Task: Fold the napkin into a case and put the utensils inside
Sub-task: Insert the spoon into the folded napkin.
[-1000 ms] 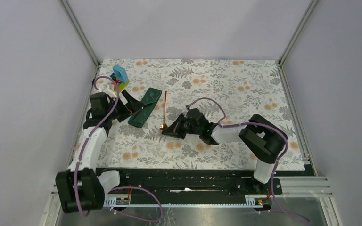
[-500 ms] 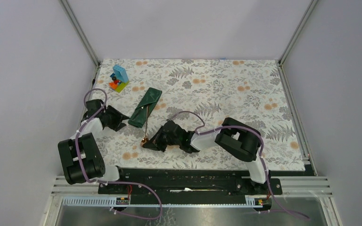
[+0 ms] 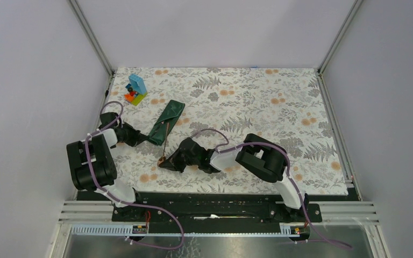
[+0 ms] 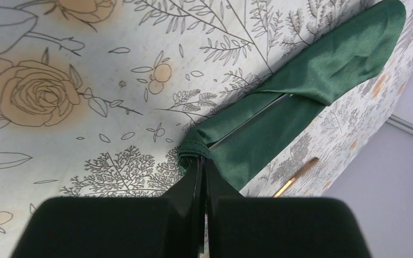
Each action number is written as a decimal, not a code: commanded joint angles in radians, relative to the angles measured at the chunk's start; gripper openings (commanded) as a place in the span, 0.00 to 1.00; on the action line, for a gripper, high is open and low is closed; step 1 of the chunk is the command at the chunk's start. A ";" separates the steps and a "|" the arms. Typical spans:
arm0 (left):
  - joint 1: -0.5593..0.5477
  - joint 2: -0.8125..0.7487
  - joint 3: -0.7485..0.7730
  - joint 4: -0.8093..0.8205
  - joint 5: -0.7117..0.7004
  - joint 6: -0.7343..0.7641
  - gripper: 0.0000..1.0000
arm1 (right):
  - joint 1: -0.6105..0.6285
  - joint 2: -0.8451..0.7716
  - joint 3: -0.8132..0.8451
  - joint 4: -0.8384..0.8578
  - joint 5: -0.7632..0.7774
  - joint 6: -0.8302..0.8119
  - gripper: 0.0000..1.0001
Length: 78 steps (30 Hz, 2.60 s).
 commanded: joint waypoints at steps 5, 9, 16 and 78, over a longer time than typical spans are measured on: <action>0.005 -0.058 0.052 -0.032 -0.001 0.066 0.00 | 0.010 0.015 0.051 -0.002 0.027 0.031 0.00; 0.006 -0.170 0.041 -0.094 -0.056 0.076 0.00 | 0.006 -0.005 0.041 -0.007 0.032 0.018 0.00; 0.007 -0.153 0.062 -0.077 -0.028 0.125 0.00 | -0.003 0.003 0.071 -0.012 -0.008 0.015 0.00; -0.016 0.094 0.021 -0.051 -0.035 0.199 0.00 | -0.088 0.130 0.367 -0.397 -0.116 0.144 0.00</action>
